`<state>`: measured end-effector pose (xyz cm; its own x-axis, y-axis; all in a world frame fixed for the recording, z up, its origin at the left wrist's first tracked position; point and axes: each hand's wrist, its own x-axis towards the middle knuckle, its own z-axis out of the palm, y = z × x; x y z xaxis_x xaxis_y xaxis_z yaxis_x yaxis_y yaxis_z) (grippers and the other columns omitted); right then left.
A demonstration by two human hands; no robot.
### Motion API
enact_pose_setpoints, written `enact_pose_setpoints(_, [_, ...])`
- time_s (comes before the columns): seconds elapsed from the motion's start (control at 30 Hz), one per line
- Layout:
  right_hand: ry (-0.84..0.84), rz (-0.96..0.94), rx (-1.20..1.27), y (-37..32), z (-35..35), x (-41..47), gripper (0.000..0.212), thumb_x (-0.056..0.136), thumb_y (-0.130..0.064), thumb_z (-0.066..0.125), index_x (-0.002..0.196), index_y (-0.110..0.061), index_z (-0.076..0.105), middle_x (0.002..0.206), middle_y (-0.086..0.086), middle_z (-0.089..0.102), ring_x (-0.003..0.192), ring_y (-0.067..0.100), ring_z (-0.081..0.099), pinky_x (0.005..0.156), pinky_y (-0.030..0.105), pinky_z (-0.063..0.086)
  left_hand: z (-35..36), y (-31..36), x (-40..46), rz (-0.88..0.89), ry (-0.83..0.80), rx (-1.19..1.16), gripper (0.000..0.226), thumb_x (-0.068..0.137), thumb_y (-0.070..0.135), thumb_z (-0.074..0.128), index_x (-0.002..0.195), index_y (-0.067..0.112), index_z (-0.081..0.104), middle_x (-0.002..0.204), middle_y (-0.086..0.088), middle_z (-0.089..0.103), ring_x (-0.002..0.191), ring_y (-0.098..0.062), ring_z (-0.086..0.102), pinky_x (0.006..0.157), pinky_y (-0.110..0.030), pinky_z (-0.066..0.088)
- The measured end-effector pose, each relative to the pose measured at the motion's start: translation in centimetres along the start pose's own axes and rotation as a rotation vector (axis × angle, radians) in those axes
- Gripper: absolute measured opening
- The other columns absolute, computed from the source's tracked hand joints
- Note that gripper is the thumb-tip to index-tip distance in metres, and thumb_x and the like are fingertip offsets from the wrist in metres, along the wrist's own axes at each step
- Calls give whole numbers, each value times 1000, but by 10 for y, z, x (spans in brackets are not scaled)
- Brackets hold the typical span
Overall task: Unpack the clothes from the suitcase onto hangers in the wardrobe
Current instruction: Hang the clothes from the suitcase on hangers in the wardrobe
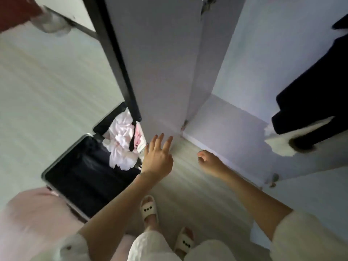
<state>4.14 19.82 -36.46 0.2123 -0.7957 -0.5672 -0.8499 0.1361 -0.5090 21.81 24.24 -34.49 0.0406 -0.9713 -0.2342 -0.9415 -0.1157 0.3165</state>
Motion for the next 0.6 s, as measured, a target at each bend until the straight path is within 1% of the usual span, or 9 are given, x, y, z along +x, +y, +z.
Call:
enact_pose_setpoints(0.07, [-151, -45, -58, -22, 40, 9, 31, 96, -13, 36, 120, -7, 54, 129, 11, 56, 119, 25, 52, 97, 28, 39, 9, -48, -21, -128, -9, -59, 63, 92, 20, 43, 148, 20, 16, 155, -7, 12, 144, -24, 8, 116, -42, 13])
enact_pose_setpoints(0.1, [-221, -74, -95, -37, 61, 16, 28, 96, -14, 36, 114, -8, 57, 123, 11, 58, 116, 25, 53, 96, 30, 39, 12, -75, -29, -192, 17, -98, 61, 90, 19, 45, 146, 20, 20, 154, -8, 16, 143, -25, 12, 115, -42, 17])
enact_pose_setpoints(0.13, [-260, -90, -112, -48, 74, 21, 25, 96, -15, 36, 107, -12, 59, 116, 10, 59, 111, 24, 54, 94, 31, 41, 12, -93, -34, -232, 48, -126, 60, 88, 17, 46, 144, 19, 25, 152, -8, 21, 141, -26, 17, 114, -42, 20])
enact_pose_setpoints(0.17, [-300, -105, -131, -64, 88, 25, 25, 96, -17, 36, 105, -16, 59, 113, 7, 59, 109, 23, 54, 92, 30, 41, 14, -114, -38, -272, 66, -150, 58, 88, 14, 46, 143, 18, 29, 150, -9, 24, 139, -27, 21, 112, -41, 22])
enact_pose_setpoints(0.2, [-339, -117, -144, -83, 107, 34, 27, 96, -19, 35, 110, -16, 57, 116, 4, 57, 110, 22, 54, 89, 28, 40, 14, -140, -43, -325, 66, -174, 56, 88, 13, 46, 142, 17, 30, 149, -10, 26, 138, -28, 23, 111, -41, 22])
enact_pose_setpoints(0.27, [-368, -128, -151, -117, 136, 48, 34, 97, -20, 34, 125, -11, 51, 127, 5, 55, 115, 22, 53, 88, 26, 40, 17, -183, -45, -398, 46, -200, 55, 91, 16, 44, 143, 17, 26, 150, -9, 24, 138, -27, 23, 112, -39, 22])
enact_pose_setpoints(0.37, [-415, -164, -201, -162, 173, 76, 37, 99, -18, 30, 130, -9, 46, 132, 8, 52, 118, 22, 51, 92, 25, 38, 21, -240, -36, -485, 15, -272, 53, 94, 18, 41, 144, 18, 24, 151, -7, 22, 139, -26, 22, 111, -39, 26])
enact_pose_setpoints(0.47, [-446, -160, -248, -197, 219, 124, 39, 100, -20, 28, 136, -12, 40, 135, 5, 49, 117, 19, 50, 85, 24, 37, 32, -308, -13, -492, -19, -255, 51, 95, 20, 40, 144, 18, 24, 151, -6, 22, 139, -25, 22, 110, -39, 28])
enact_pose_setpoints(0.6, [-404, -100, -230, -207, 275, 188, 39, 99, -14, 29, 137, -10, 37, 131, 11, 51, 117, 23, 49, 82, 25, 35, 66, -378, 19, -507, -78, -217, 51, 96, 20, 38, 145, 18, 22, 150, -6, 23, 138, -25, 23, 108, -39, 29])
